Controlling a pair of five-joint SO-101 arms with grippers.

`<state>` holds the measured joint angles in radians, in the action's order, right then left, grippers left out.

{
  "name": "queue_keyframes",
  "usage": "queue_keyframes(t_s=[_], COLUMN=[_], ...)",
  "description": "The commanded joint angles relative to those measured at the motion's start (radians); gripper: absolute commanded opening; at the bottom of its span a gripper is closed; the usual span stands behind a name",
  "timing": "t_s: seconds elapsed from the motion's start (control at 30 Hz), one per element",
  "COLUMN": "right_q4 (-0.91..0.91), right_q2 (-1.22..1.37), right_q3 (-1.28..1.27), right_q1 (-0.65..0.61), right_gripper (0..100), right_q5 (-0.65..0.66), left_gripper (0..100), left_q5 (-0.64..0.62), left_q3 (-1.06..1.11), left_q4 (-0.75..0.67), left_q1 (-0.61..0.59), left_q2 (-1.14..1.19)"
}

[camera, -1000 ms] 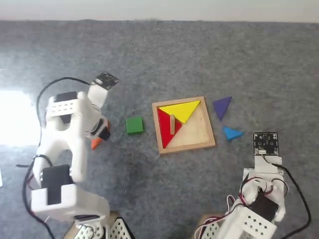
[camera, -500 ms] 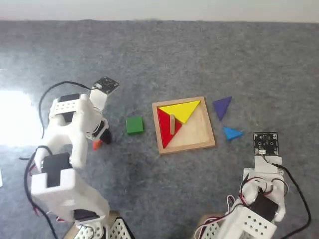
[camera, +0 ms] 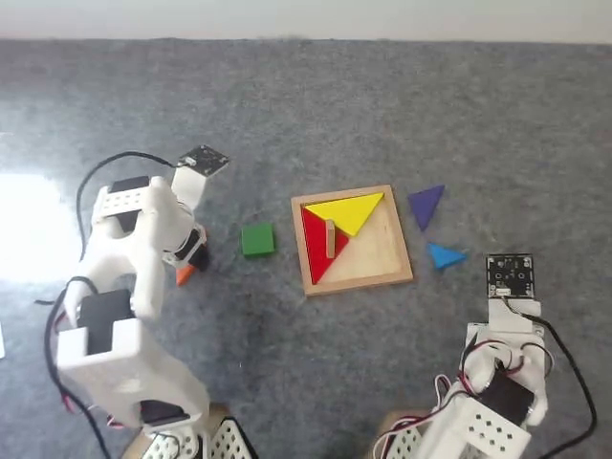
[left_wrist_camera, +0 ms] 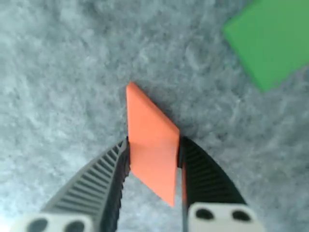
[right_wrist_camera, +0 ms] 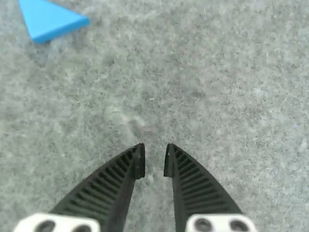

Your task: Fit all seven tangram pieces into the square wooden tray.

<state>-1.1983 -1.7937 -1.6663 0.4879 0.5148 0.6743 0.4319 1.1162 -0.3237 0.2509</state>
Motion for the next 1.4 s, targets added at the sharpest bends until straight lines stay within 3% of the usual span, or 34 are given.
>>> queue_keyframes(t_s=[0.0, 0.2, 0.33, 0.47, 0.63, 0.87, 1.03, 1.37], right_q4=[-0.004, -0.004, -0.004, -0.004, -0.004, -0.004, -0.004, -0.005], right_q2=[-0.019, -0.019, -0.019, -0.019, -0.019, -0.019, -0.019, -0.019], right_q3=[-0.017, -0.017, -0.017, -0.017, -0.017, -0.017, -0.017, -0.017], right_q1=[-0.015, -0.015, -0.015, -0.015, -0.015, -0.015, -0.015, -0.015], right_gripper=[9.8, 9.8, 9.8, 9.8, 9.8, 9.8, 9.8, 9.8], right_q5=[0.011, 0.011, 0.011, 0.011, 0.011, 0.011, 0.011, 0.011], left_gripper=[9, 9, 9, 11, 25, 25, 25, 25], left_q5=[0.049, 0.052, 0.112, 0.121, 0.083, 0.083, 0.08, 0.077], left_q3=[-0.056, -0.11, 0.002, 0.154, 0.24, 0.252, 0.341, 0.409], left_q4=[0.086, 0.285, 0.374, 0.281, 0.147, 0.155, 0.203, 0.012], left_q1=[0.008, 0.069, 0.161, 0.236, 0.21, 0.161, 0.226, 0.213], left_q2=[0.003, -0.081, -0.235, -0.397, -0.414, -0.463, -0.548, -0.414])
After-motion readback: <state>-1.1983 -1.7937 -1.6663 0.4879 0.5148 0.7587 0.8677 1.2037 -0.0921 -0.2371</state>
